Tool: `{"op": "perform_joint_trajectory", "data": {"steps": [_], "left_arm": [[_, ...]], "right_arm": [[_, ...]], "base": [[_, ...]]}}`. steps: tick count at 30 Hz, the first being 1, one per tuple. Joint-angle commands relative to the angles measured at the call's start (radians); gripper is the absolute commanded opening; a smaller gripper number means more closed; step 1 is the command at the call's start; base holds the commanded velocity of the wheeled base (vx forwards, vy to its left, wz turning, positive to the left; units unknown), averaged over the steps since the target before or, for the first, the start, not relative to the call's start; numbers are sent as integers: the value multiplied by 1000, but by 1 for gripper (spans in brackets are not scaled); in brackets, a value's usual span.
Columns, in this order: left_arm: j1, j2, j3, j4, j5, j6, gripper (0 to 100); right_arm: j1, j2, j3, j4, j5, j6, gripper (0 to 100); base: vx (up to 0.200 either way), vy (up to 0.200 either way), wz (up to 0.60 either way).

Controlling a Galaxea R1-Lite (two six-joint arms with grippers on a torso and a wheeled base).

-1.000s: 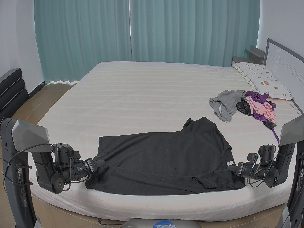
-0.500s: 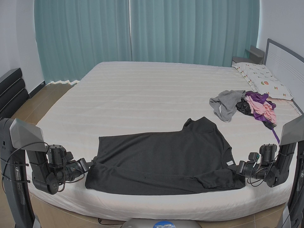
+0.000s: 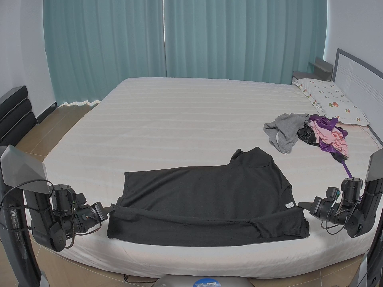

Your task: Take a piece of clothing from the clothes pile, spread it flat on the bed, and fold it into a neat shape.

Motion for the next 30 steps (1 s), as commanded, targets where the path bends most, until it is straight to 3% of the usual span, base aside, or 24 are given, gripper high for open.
{"op": "perform_joint_trajectory", "data": {"steps": [1,6,13,30], "left_arm": [[4,-63,42,-8,4,-2,0],[2,-152,111,-8,1,-3,0],[2,-165,122,-8,4,0,0],[8,-162,136,-6,3,-5,0]], "right_arm": [[-23,-68,49,-27,2,3,0],[-35,-114,106,-82,2,4,0],[-57,-203,145,-106,33,73,0],[-49,-269,189,-96,48,72,0]], "base": [[0,0,0],[0,0,0],[0,0,0],[0,0,0]]}}
